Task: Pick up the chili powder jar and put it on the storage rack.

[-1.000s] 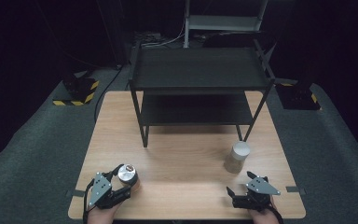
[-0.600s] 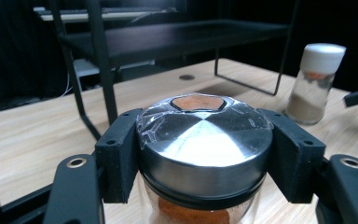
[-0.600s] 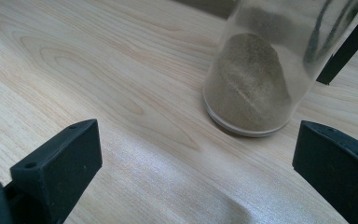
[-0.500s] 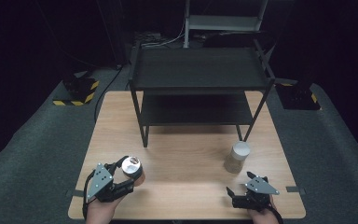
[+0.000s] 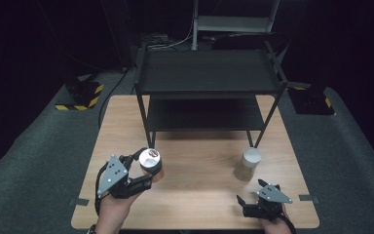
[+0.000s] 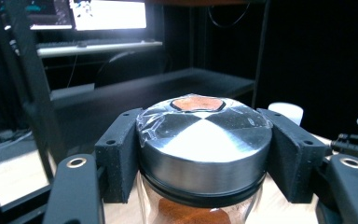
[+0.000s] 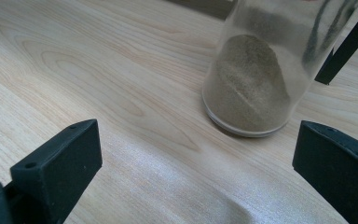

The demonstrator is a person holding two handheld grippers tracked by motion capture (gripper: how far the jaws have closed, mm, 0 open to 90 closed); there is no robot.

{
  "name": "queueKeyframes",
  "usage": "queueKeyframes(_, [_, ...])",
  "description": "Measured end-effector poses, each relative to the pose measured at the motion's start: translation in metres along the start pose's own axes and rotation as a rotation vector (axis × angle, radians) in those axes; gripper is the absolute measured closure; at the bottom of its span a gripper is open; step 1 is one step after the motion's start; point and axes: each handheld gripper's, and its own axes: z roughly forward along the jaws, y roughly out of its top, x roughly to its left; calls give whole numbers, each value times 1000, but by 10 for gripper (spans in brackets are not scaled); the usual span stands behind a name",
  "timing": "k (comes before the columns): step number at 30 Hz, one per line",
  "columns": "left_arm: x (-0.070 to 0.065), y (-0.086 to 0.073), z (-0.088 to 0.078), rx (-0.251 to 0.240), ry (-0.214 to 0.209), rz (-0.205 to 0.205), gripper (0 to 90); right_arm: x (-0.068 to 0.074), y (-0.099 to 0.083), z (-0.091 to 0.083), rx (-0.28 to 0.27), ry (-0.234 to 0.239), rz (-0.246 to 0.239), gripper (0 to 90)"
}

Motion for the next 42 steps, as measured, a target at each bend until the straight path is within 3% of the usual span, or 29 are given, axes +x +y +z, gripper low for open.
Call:
queueKeyframes(18, [-5, 54, 38, -68, 6, 12, 344, -1, -1, -1, -6, 0, 3, 2])
queueKeyframes(26, [-2, 72, 46, -109, 9, -7, 343, -1, -1, -1, -8, 1, 2, 2])
queueKeyframes(42, [7, 116, 61, -134, 41, 14, 344, -1, -2, -1, -13, -3, 12, 2])
